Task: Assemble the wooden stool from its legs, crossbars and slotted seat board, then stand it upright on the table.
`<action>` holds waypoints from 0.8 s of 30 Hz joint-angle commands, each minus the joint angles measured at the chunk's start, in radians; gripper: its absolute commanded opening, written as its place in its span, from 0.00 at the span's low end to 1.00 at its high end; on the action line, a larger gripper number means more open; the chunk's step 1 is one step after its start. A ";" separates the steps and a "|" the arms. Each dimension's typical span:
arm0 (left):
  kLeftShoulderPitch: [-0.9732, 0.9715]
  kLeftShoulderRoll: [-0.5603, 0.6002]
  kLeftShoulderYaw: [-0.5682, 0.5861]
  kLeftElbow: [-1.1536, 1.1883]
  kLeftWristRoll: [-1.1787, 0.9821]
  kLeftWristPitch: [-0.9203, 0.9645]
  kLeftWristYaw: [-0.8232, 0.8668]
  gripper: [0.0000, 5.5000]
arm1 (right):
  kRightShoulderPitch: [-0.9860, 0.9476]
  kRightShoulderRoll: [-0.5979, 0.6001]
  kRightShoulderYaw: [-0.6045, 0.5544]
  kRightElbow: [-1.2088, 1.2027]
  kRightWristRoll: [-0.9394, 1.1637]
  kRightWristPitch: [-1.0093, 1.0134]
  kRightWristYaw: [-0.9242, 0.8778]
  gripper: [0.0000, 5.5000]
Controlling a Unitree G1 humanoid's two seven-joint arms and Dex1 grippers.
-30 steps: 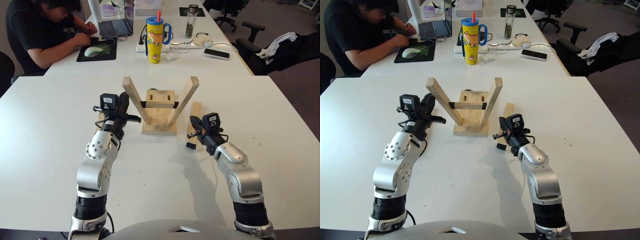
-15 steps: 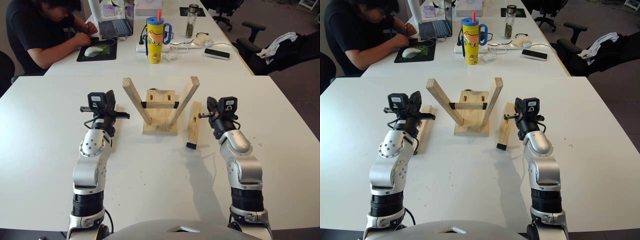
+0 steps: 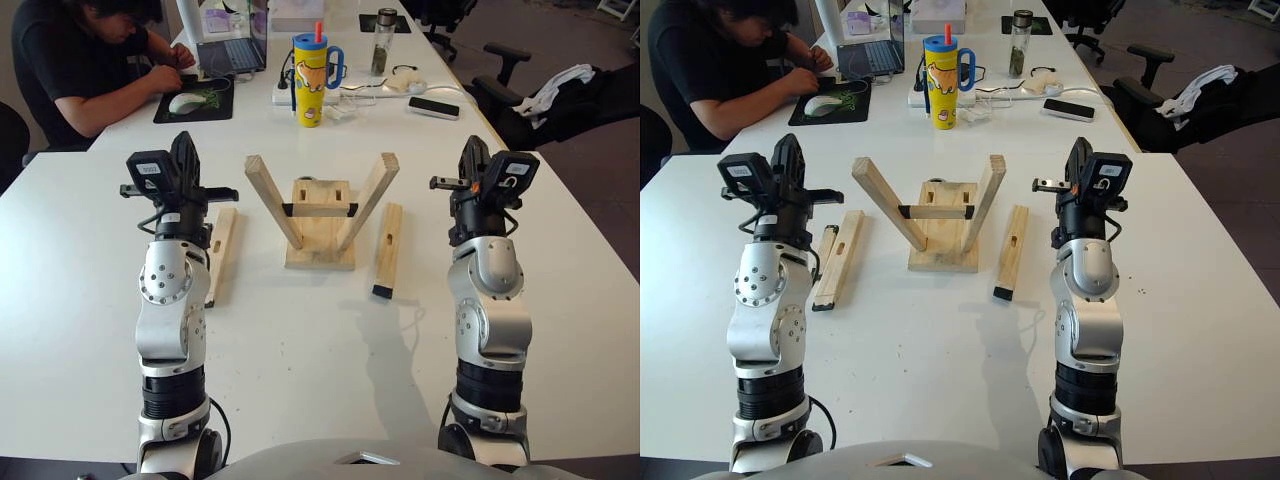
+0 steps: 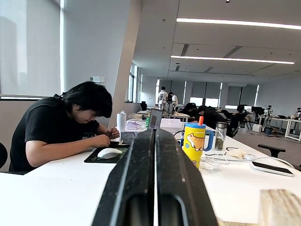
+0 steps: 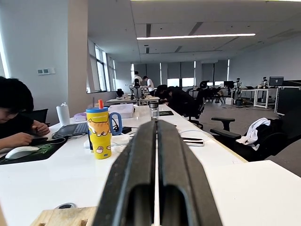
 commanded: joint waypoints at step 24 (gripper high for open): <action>0.017 0.612 -0.244 0.269 0.031 0.263 -0.747 0.00 | -0.308 -0.158 0.095 0.638 0.074 -0.086 0.467 0.00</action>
